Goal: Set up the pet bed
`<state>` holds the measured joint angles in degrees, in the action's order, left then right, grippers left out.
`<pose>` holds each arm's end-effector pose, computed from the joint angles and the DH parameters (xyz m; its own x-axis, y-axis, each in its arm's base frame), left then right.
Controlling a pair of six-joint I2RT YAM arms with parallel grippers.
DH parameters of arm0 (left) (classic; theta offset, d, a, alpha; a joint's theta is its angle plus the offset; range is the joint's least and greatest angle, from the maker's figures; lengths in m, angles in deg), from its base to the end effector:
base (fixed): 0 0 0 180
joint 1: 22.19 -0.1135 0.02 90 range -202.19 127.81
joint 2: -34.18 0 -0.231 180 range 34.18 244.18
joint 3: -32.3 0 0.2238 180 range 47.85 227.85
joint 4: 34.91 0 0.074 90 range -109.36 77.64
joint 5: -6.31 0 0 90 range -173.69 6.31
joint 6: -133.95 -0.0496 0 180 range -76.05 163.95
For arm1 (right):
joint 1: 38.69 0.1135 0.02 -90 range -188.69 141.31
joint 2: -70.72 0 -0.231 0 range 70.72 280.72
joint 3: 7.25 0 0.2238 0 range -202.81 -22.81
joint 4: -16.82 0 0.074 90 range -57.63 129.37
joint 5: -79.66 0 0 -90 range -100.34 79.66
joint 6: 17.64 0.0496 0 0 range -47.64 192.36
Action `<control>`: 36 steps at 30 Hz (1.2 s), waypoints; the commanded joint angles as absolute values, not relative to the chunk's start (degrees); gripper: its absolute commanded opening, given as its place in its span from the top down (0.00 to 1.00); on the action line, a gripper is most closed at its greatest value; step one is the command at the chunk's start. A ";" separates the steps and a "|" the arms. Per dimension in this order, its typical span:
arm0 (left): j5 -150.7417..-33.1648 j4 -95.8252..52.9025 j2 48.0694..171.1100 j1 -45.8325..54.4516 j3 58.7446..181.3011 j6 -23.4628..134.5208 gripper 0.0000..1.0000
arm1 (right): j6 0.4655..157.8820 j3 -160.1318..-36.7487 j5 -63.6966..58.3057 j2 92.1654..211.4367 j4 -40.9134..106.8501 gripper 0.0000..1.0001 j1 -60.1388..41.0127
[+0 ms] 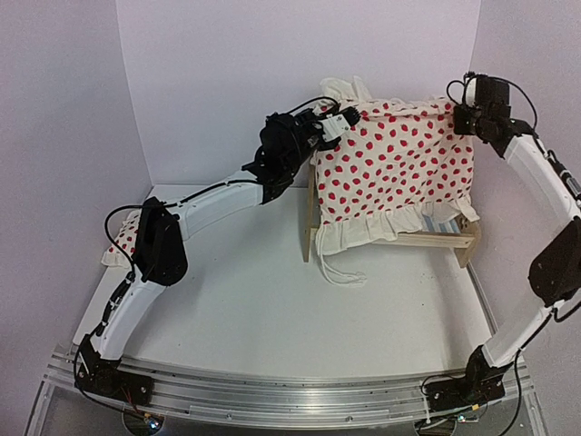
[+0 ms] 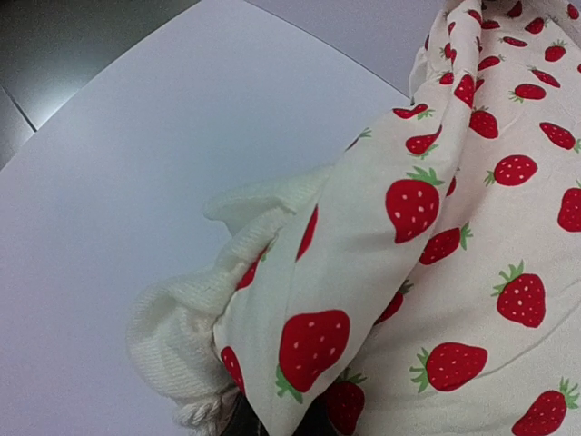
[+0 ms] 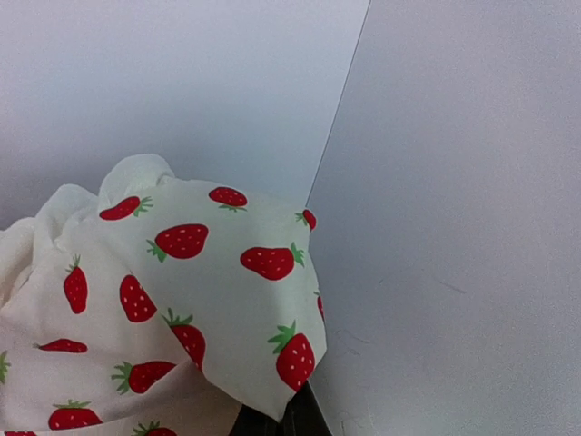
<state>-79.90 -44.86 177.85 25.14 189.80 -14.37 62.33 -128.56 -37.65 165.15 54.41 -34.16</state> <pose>0.3660 -0.3922 0.3536 0.7330 0.4577 -0.5033 0.1312 0.6308 0.7647 0.3542 0.0052 0.4231 -0.2485 -0.1749 -0.9527 0.3412 0.9047 -0.2551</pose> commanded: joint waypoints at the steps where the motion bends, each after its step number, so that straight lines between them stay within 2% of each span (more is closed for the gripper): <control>1: -78.93 -49.93 171.01 25.46 193.28 -13.43 1.00 | 58.21 -128.89 -42.65 153.01 51.31 1.00 -33.29; 8: -82.52 -45.06 165.26 27.30 191.99 -10.02 1.00 | 52.91 -126.12 -38.81 144.50 56.35 1.00 -32.90; 19: -82.22 -40.86 160.31 29.05 191.34 -9.25 1.00 | 59.59 -123.92 -35.59 136.64 59.72 1.00 -32.94; 25: -82.91 -43.08 160.94 28.97 186.60 -11.32 1.00 | 64.48 -119.21 -30.72 142.69 59.75 1.00 -32.98; 36: -82.34 -52.32 171.35 27.78 188.96 -13.02 1.00 | 61.23 -124.48 -38.81 157.73 56.22 1.00 -34.90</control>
